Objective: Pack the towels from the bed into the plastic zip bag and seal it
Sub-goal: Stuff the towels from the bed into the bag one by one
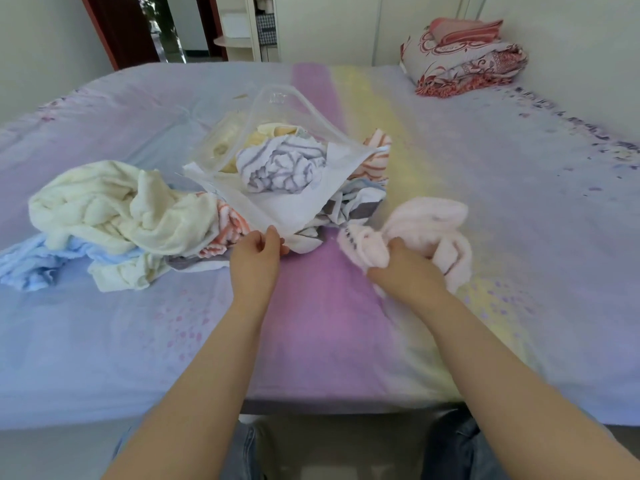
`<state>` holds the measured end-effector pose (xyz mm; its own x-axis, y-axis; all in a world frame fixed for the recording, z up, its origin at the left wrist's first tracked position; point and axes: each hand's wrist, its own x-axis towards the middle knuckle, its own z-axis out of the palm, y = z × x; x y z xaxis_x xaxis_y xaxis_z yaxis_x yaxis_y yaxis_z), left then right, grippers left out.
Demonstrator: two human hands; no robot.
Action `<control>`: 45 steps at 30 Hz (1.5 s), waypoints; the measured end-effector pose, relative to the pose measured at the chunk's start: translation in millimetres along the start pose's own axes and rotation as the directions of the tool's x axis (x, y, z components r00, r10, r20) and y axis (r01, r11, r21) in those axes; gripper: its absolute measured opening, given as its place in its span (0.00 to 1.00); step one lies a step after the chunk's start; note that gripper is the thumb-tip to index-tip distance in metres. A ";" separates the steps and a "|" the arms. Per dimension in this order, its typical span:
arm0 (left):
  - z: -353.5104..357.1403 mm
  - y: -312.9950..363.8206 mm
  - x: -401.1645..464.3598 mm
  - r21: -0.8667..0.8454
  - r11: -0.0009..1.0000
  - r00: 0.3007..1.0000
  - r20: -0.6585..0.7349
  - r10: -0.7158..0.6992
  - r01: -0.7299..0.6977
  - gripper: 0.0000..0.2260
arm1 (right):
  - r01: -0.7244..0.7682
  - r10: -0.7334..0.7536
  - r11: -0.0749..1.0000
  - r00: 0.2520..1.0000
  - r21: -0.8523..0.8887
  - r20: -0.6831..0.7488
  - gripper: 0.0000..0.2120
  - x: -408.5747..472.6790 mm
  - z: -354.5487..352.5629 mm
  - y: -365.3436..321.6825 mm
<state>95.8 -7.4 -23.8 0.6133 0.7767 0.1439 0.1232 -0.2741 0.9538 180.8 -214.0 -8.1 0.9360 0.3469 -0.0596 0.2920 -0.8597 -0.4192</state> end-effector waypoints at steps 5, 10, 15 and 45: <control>-5.8 -1.5 -15.0 -0.011 1.000 1.000 -0.002 0.001 -0.001 0.17 | 0.240 -0.265 0.953 0.957 -0.186 -0.120 0.27 -49.2 3.1 -29.1; -14.3 1.8 -19.4 0.008 0.999 0.999 0.033 -0.036 0.036 0.17 | -0.022 0.039 0.996 0.978 -0.089 0.206 0.59 -1.2 5.5 12.0; -15.2 8.2 -21.0 -0.030 0.997 0.995 0.066 -0.074 0.076 0.17 | -0.109 0.092 0.994 0.918 0.023 0.385 0.55 29.6 5.6 1.2; -49.6 -8.2 -30.0 -0.030 0.990 0.974 0.183 -0.132 0.139 0.14 | 0.115 -0.043 0.764 0.991 -0.635 0.127 0.29 49.7 -8.6 -177.7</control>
<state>37.7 -0.4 -22.9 0.7240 0.6890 -0.0336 0.1842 -0.1462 0.9720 177.1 -47.2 71.1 0.8900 0.4285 -0.1557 0.4552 -0.8549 0.2488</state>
